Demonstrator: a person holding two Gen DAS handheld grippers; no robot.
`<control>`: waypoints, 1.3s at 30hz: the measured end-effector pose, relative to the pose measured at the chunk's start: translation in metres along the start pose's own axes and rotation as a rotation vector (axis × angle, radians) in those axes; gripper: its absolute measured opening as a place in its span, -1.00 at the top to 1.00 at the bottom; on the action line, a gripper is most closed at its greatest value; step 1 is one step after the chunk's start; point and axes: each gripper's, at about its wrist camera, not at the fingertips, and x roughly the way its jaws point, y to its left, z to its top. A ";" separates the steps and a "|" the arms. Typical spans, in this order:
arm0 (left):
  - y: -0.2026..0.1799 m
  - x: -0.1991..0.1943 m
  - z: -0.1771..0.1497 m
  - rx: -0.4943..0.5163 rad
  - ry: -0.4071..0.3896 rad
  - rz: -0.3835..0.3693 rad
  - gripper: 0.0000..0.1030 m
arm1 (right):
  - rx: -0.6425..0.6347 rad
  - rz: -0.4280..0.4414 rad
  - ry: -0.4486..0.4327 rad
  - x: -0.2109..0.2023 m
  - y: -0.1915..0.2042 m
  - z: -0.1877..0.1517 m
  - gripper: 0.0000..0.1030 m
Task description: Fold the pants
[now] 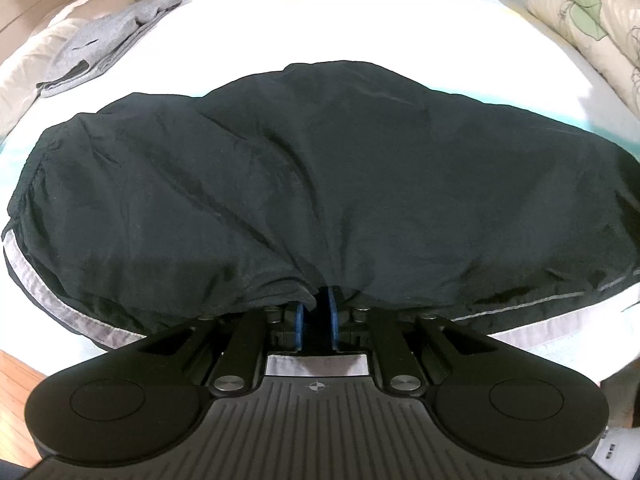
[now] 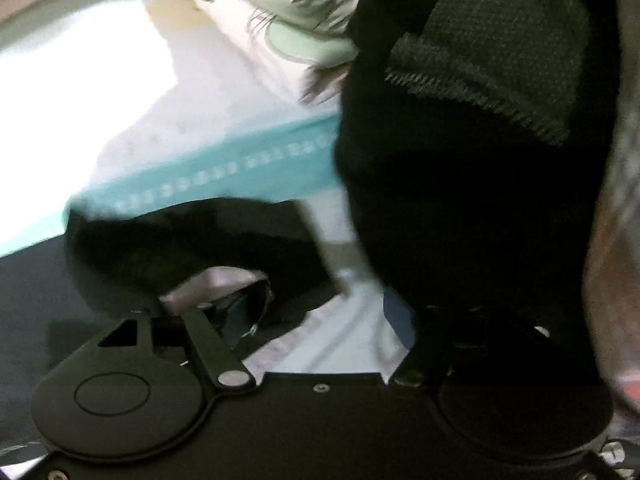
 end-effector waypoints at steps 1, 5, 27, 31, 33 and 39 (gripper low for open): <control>0.000 0.000 0.000 -0.001 0.001 0.001 0.74 | -0.019 -0.033 0.009 0.002 0.002 -0.001 -0.37; 0.000 0.001 0.001 0.003 0.001 0.004 0.75 | -0.033 -0.088 0.033 0.014 -0.003 -0.001 -0.21; 0.023 -0.003 -0.003 -0.063 0.027 -0.048 0.69 | -0.167 0.257 -0.066 0.009 0.090 0.010 -0.23; 0.029 -0.012 -0.006 -0.042 0.042 -0.075 0.43 | -0.265 0.317 -0.087 -0.008 0.136 0.004 -0.29; 0.032 -0.017 -0.008 -0.016 0.053 -0.110 0.43 | -0.306 0.354 -0.102 -0.022 0.158 -0.002 -0.35; 0.064 -0.039 0.015 -0.050 0.027 -0.180 0.43 | -0.400 0.474 -0.127 -0.053 0.214 -0.010 -0.35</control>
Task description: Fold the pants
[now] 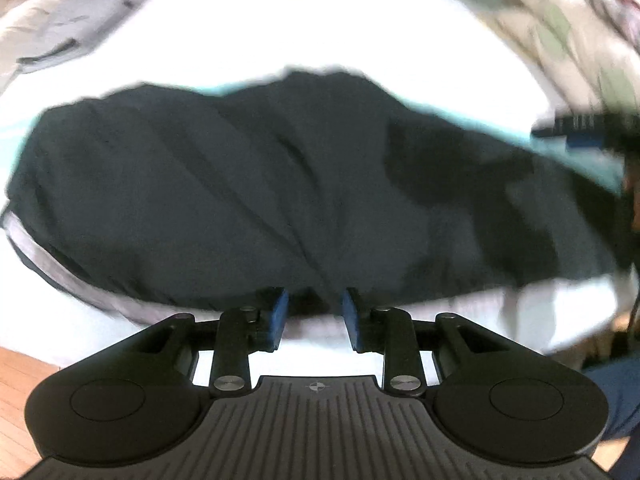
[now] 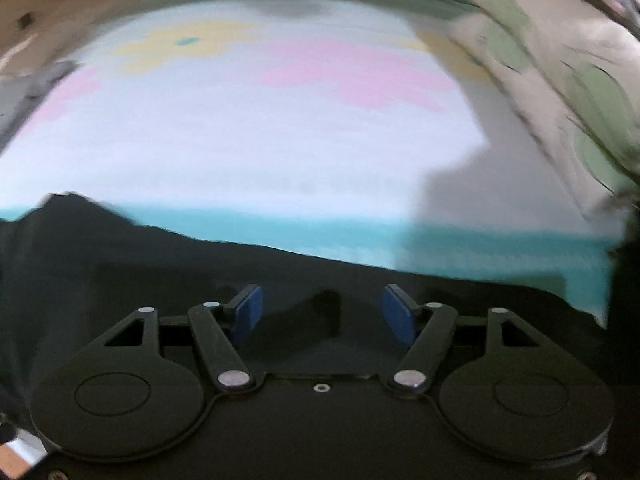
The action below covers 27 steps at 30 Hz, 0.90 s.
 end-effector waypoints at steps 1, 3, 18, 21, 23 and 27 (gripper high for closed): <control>0.012 -0.006 0.012 -0.026 -0.026 0.019 0.43 | -0.007 0.026 -0.002 0.002 0.006 0.004 -0.35; 0.035 -0.012 0.033 -0.056 -0.058 0.087 0.43 | -0.022 0.087 -0.007 0.001 0.026 0.011 -0.35; 0.100 0.055 0.054 -0.022 0.070 0.276 0.42 | -0.242 0.275 0.009 0.025 0.133 0.040 -0.41; 0.100 0.047 0.043 0.013 0.065 0.284 0.42 | -0.232 0.302 -0.003 0.037 0.140 0.051 -0.46; 0.101 0.043 0.042 0.005 0.065 0.274 0.42 | -0.211 0.324 0.003 0.050 0.144 0.059 -0.54; 0.109 0.041 0.045 -0.027 0.059 0.253 0.42 | -0.149 0.364 0.004 0.075 0.151 0.065 -0.59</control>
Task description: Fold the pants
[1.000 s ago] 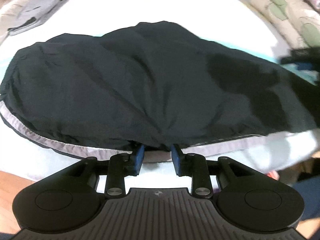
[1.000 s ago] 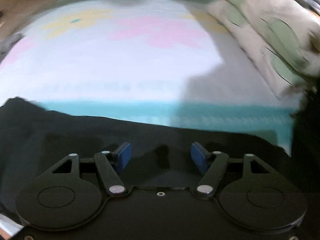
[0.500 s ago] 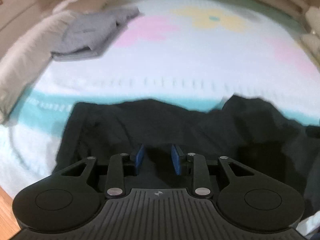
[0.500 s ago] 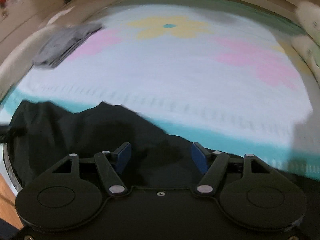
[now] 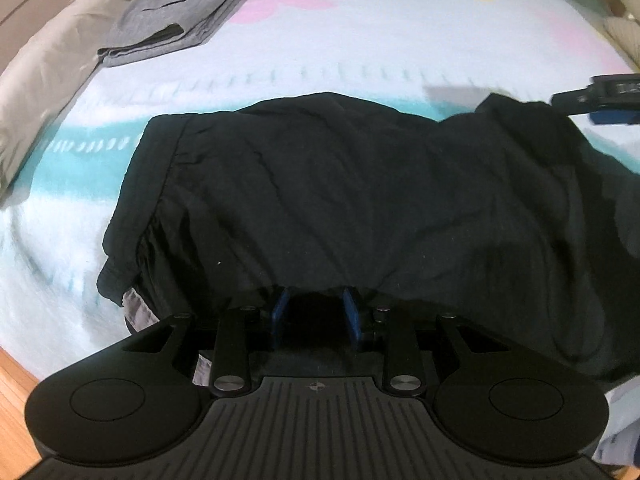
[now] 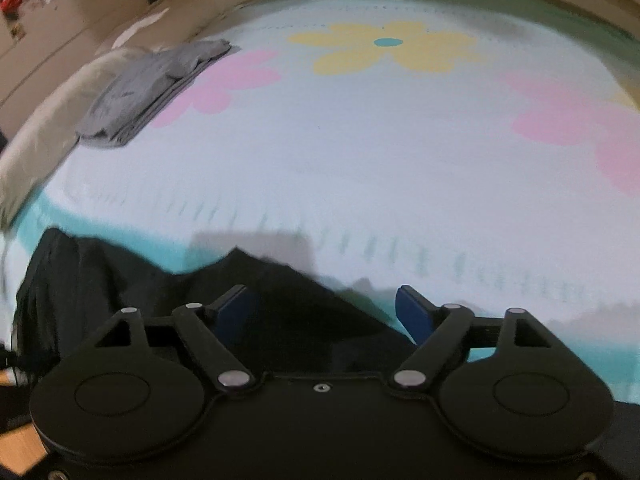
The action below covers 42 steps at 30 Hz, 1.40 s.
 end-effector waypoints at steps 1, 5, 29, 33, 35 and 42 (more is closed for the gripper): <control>0.001 0.000 0.000 0.001 -0.004 -0.002 0.42 | 0.011 0.003 0.001 0.005 0.000 0.001 -0.59; -0.003 -0.003 -0.003 0.018 -0.021 -0.001 0.35 | 0.005 0.027 0.000 0.023 0.001 0.003 -0.77; -0.011 0.010 0.020 -0.058 -0.080 0.048 -0.12 | -0.658 0.156 -0.032 -0.032 0.072 -0.086 0.62; -0.002 0.014 0.015 -0.111 -0.067 0.030 -0.32 | -0.749 0.153 -0.001 -0.025 0.081 -0.097 0.56; -0.001 0.013 0.015 -0.111 -0.066 0.033 -0.32 | -0.726 0.154 -0.026 -0.029 0.080 -0.087 0.25; -0.004 0.015 0.015 -0.094 -0.075 0.042 -0.35 | -0.416 0.258 -0.070 -0.027 0.063 -0.030 -0.42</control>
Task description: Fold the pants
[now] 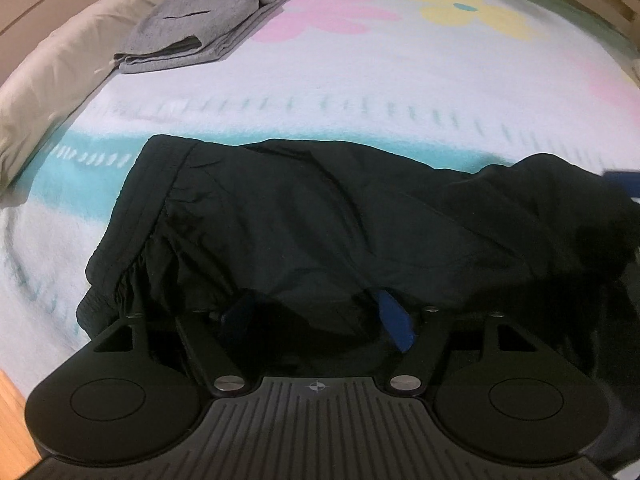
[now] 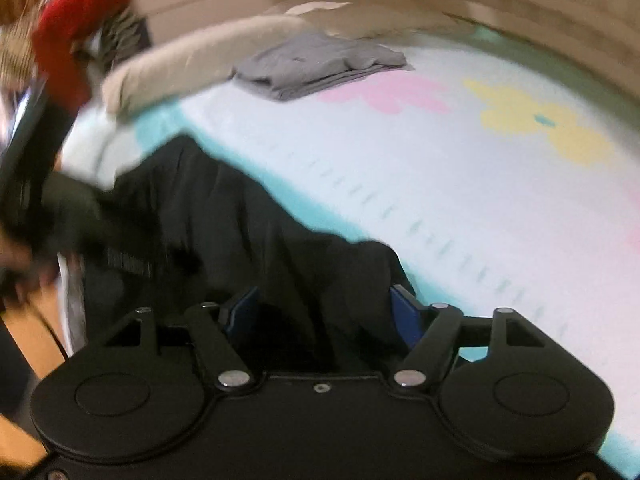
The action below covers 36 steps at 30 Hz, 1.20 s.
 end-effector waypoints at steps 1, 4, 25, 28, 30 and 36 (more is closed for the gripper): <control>-0.001 -0.001 -0.001 0.001 0.000 0.000 -0.36 | 0.026 0.008 0.004 0.003 -0.004 0.006 -0.42; -0.003 -0.003 -0.004 0.014 0.000 -0.003 -0.37 | 0.084 0.009 0.010 0.012 -0.015 0.015 -0.42; -0.005 -0.013 -0.015 0.033 -0.003 -0.018 -0.40 | 0.314 0.042 0.093 0.056 -0.052 0.022 0.86; -0.007 -0.015 -0.018 0.052 -0.007 -0.013 -0.41 | 0.318 -0.033 0.036 0.051 -0.059 0.031 0.90; -0.007 -0.016 -0.020 0.059 -0.006 -0.013 -0.41 | 0.329 -0.054 0.055 0.058 -0.063 0.029 0.90; -0.002 -0.023 -0.023 0.049 0.003 -0.042 -0.40 | 0.269 -0.173 0.103 0.069 -0.051 0.024 0.15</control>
